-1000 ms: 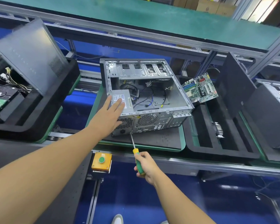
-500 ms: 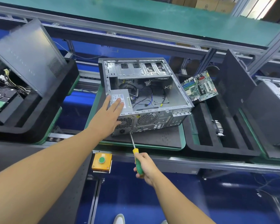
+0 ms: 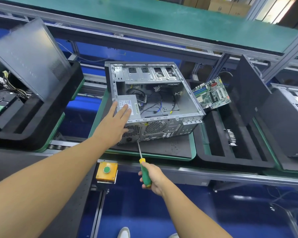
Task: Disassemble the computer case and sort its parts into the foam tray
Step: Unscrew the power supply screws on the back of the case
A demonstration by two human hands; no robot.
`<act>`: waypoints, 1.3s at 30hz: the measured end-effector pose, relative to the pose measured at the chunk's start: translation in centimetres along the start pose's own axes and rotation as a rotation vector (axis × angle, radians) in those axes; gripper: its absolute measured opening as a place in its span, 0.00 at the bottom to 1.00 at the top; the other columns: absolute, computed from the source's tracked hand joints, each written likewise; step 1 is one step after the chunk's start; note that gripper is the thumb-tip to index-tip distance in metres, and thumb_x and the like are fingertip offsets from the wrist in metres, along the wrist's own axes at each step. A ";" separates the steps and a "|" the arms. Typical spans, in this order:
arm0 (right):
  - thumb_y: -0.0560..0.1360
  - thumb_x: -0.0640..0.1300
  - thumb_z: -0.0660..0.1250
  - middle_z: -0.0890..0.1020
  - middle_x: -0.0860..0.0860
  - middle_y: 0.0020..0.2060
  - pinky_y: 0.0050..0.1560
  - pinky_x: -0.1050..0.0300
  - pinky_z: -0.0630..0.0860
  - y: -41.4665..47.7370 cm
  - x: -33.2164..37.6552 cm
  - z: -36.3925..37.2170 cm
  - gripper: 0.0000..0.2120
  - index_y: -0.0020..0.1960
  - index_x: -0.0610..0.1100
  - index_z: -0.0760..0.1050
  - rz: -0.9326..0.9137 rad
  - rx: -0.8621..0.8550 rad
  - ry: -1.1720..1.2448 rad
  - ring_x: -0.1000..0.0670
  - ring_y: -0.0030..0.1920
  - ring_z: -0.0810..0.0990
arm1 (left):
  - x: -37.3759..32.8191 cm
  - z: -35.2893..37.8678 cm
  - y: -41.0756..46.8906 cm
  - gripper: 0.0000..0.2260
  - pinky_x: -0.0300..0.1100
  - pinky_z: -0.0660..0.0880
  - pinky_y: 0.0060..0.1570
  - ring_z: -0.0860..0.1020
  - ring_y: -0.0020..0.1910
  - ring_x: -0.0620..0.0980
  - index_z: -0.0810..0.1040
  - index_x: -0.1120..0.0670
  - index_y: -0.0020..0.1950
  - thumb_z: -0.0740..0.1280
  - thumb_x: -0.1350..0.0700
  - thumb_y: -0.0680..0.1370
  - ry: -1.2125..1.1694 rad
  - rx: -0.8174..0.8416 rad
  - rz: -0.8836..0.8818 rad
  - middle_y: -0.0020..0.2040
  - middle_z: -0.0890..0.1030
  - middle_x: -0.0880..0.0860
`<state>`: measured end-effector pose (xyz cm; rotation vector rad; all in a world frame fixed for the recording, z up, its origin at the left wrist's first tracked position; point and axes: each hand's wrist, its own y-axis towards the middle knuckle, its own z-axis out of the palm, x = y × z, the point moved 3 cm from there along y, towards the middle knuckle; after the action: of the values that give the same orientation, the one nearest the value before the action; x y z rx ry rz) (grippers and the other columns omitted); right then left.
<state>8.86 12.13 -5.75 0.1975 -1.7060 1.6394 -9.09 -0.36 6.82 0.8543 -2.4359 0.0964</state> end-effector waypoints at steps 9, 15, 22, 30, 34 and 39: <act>0.81 0.42 0.65 0.81 0.44 0.43 0.36 0.55 0.77 0.0 -0.2 -0.2 0.05 0.54 0.43 0.71 -0.119 0.040 -0.042 0.46 0.39 0.81 | 0.1 -0.1 -0.1 0.34 0.61 0.49 0.77 0.56 0.79 0.60 0.58 0.60 0.79 0.59 0.40 0.81 -0.010 -0.023 -0.012 0.79 0.61 0.58; 0.78 0.49 0.69 0.77 0.45 0.50 0.29 0.58 0.74 0.2 0.0 -0.3 0.12 0.56 0.48 0.69 -0.069 -0.018 -0.036 0.51 0.32 0.78 | 0.0 0.1 0.0 0.34 0.62 0.47 0.76 0.54 0.79 0.60 0.56 0.61 0.80 0.58 0.41 0.82 -0.020 -0.012 0.002 0.80 0.59 0.59; 0.81 0.42 0.57 0.84 0.46 0.42 0.35 0.56 0.75 0.4 0.0 -0.3 0.12 0.52 0.41 0.79 -0.050 0.009 -0.045 0.48 0.38 0.75 | 0.1 0.1 -0.1 0.34 0.61 0.48 0.76 0.55 0.79 0.61 0.56 0.60 0.80 0.59 0.40 0.82 -0.061 -0.004 -0.013 0.79 0.60 0.60; 0.78 0.37 0.68 0.78 0.41 0.51 0.40 0.53 0.82 0.3 0.1 -0.6 0.12 0.59 0.44 0.69 -0.123 -0.030 -0.039 0.48 0.39 0.81 | 0.2 0.0 -0.1 0.35 0.56 0.43 0.78 0.53 0.79 0.60 0.57 0.58 0.80 0.63 0.41 0.80 -0.263 -0.001 -0.066 0.80 0.59 0.57; 0.82 0.42 0.62 0.80 0.42 0.49 0.39 0.54 0.77 0.0 0.5 -0.2 0.09 0.61 0.40 0.71 -0.078 -0.017 0.025 0.48 0.40 0.78 | 0.8 -0.2 -1.1 0.36 0.54 0.54 0.76 0.54 0.79 0.56 0.57 0.55 0.80 0.68 0.48 0.75 -0.741 -0.108 -0.156 0.80 0.57 0.55; 0.84 0.41 0.54 0.85 0.45 0.42 0.41 0.56 0.74 0.3 0.7 -0.2 0.14 0.60 0.37 0.76 -0.016 0.005 -0.025 0.49 0.40 0.76 | -0.7 0.0 -5.4 0.19 0.51 0.67 0.52 0.71 0.54 0.57 0.69 0.55 0.61 0.60 0.51 0.72 -0.741 -0.388 -0.251 0.57 0.72 0.56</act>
<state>8.24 12.67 -5.59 0.2347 -1.7143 1.6363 -5.41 -4.23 5.88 1.1367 -2.8118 -0.9027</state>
